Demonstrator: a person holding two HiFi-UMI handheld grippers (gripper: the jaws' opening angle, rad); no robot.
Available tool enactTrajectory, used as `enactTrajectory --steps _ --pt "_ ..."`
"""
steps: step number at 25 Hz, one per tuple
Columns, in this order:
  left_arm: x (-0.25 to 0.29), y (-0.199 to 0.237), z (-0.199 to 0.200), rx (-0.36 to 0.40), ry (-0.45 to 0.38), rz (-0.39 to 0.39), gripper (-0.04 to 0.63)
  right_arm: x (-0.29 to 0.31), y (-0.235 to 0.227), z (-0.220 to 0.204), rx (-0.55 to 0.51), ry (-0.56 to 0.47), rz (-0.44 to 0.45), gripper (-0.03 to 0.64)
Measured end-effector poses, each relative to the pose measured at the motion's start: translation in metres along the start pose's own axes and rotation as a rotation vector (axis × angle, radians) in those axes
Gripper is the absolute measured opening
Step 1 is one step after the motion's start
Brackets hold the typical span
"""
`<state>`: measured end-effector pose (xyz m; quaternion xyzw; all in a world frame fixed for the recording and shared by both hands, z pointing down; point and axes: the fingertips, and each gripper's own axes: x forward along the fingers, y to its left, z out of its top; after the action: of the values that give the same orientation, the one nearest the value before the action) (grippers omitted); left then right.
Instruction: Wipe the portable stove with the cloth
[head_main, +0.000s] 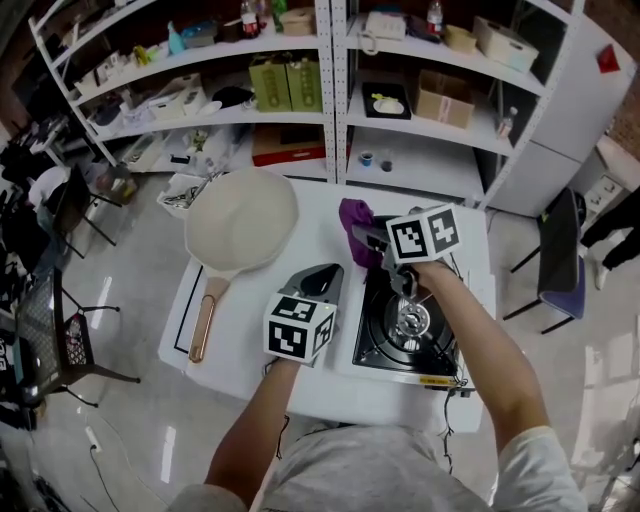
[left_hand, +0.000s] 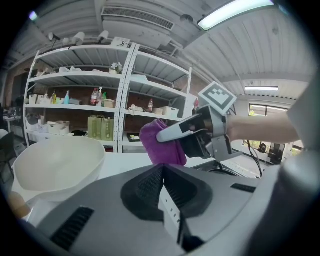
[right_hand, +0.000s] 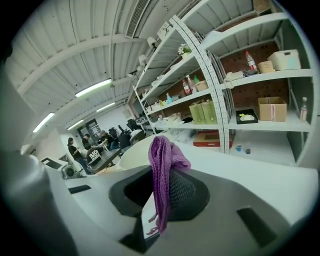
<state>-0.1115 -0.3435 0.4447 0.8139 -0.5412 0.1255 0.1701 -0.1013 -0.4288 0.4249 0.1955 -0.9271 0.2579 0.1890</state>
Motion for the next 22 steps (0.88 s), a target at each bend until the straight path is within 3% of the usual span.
enactTrajectory --steps 10,22 --pt "0.006 -0.002 0.002 0.006 -0.001 -0.018 0.005 -0.03 -0.045 -0.016 0.216 -0.015 -0.084 0.061" --pt "0.024 -0.032 0.006 0.035 0.002 -0.092 0.005 -0.068 -0.065 -0.043 0.219 0.036 -0.172 0.061"
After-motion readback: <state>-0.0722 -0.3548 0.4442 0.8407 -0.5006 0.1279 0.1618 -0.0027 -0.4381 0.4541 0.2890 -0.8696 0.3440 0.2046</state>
